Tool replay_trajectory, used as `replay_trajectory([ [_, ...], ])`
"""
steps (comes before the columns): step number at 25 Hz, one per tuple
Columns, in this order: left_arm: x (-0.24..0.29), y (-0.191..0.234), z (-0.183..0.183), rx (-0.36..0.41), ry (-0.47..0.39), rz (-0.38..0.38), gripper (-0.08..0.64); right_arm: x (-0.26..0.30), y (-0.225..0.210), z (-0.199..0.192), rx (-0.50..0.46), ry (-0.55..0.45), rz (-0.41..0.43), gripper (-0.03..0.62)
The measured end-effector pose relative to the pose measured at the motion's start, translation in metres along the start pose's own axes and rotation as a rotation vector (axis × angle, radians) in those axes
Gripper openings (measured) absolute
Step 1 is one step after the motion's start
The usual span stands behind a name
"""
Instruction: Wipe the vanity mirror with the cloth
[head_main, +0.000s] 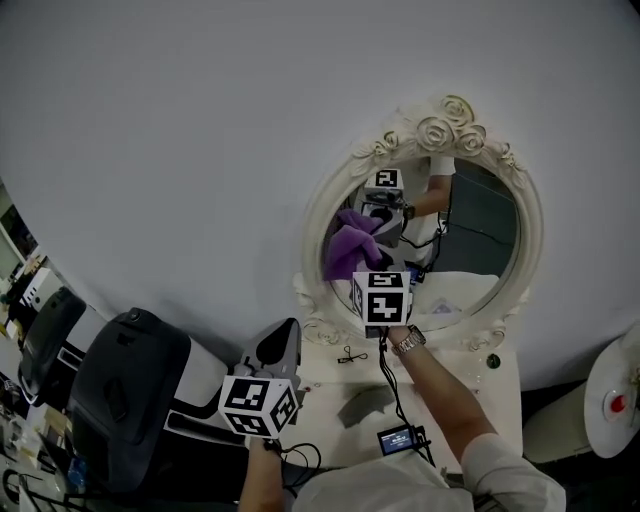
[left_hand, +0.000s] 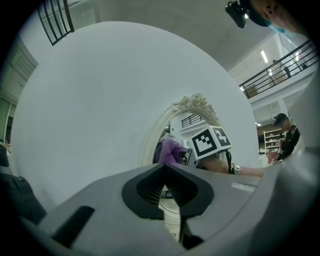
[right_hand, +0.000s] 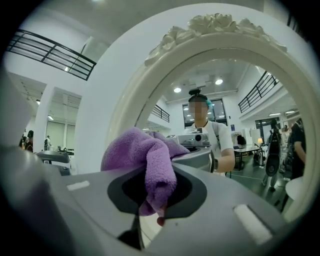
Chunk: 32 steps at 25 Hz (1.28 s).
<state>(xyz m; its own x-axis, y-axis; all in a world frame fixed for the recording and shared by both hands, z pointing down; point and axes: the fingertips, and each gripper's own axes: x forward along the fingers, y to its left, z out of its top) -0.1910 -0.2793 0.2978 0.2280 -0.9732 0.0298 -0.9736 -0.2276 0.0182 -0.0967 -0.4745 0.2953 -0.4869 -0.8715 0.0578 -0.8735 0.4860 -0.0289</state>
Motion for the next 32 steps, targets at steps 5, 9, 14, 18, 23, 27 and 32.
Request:
replay_trajectory([
  [5, 0.031, -0.034, -0.005, -0.003, 0.016, -0.116, 0.003, -0.022, -0.050, -0.002, -0.009, 0.003, -0.079, 0.066],
  [9, 0.053, -0.071, -0.008, -0.003, 0.026, -0.222, 0.003, -0.047, -0.099, -0.002, -0.003, 0.000, -0.173, 0.066],
  [14, 0.074, -0.108, -0.017, -0.020, 0.045, -0.321, 0.003, -0.081, -0.165, -0.006, -0.004, 0.008, -0.299, 0.066],
  [18, 0.085, -0.134, -0.023, -0.030, 0.056, -0.377, 0.003, -0.106, -0.213, -0.013, 0.012, 0.022, -0.379, 0.067],
  [23, 0.097, -0.154, -0.031, -0.036, 0.070, -0.405, 0.003, -0.130, -0.261, -0.017, 0.016, 0.019, -0.464, 0.069],
  [27, 0.100, -0.163, -0.034, -0.034, 0.076, -0.408, 0.003, -0.144, -0.288, -0.023, 0.040, 0.019, -0.506, 0.069],
  [32, 0.101, -0.167, -0.033, -0.021, 0.077, -0.401, 0.003, -0.149, -0.302, -0.025, 0.032, 0.012, -0.538, 0.063],
])
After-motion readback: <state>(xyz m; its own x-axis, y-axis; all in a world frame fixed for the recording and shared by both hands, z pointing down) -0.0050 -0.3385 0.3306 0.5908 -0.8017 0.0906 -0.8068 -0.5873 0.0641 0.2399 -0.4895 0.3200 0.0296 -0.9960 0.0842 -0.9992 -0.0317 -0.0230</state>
